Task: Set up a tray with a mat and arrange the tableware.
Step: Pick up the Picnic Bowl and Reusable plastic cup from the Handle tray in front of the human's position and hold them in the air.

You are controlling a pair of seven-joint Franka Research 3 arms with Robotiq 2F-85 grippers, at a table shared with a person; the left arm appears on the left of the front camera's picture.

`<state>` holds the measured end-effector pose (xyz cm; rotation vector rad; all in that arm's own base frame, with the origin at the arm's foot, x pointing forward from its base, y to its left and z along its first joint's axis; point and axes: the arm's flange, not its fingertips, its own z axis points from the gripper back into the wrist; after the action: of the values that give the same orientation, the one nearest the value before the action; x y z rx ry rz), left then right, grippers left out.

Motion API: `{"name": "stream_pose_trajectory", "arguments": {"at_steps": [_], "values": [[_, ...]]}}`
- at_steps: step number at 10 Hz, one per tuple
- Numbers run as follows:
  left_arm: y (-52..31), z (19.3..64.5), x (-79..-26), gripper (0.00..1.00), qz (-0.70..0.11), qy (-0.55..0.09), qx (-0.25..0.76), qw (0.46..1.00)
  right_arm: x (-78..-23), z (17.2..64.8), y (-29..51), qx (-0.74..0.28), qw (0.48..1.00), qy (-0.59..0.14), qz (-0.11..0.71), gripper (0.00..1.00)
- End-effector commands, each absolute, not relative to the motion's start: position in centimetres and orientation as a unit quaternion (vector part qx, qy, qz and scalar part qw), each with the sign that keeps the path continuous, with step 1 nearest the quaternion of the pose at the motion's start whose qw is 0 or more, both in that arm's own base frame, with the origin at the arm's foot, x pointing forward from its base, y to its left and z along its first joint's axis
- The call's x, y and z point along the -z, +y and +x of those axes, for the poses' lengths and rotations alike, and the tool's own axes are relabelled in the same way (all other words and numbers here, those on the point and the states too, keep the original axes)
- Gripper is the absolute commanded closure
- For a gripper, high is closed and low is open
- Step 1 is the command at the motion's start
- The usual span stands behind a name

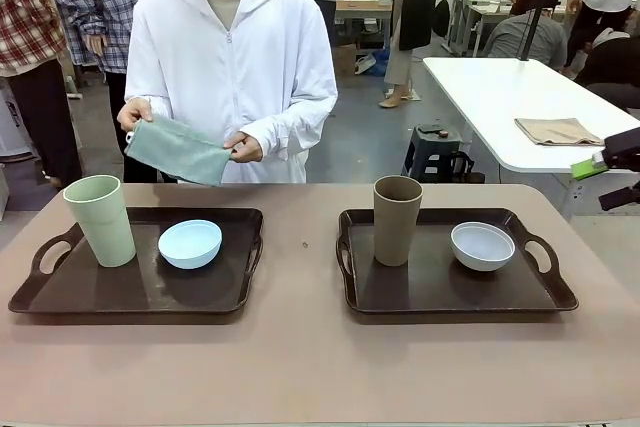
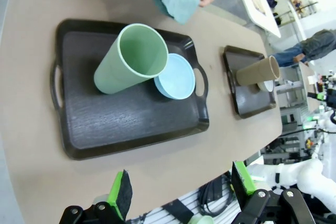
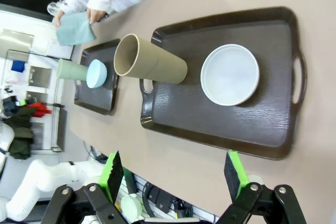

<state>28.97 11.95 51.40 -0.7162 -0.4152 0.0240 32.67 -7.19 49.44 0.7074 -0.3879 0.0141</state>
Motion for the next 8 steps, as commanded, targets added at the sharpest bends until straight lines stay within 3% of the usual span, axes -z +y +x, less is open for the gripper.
{"name": "stream_pose_trajectory", "arguments": {"at_steps": [1,6,8], "values": [[11.6,30.9,-52.8,0.00,-0.290,-0.248,0.072,0.921,-51.8,36.7,-0.7,-0.001,0.942,-0.150,0.302,0.00],[10.5,34.9,-55.5,0.00,-0.097,-0.257,0.260,0.926,-57.6,40.4,16.6,-0.019,0.973,-0.099,0.208,0.00],[10.2,36.4,-56.2,0.00,-0.072,-0.247,0.284,0.924,-56.9,43.1,21.1,-0.003,0.979,-0.101,0.176,0.00]]}}
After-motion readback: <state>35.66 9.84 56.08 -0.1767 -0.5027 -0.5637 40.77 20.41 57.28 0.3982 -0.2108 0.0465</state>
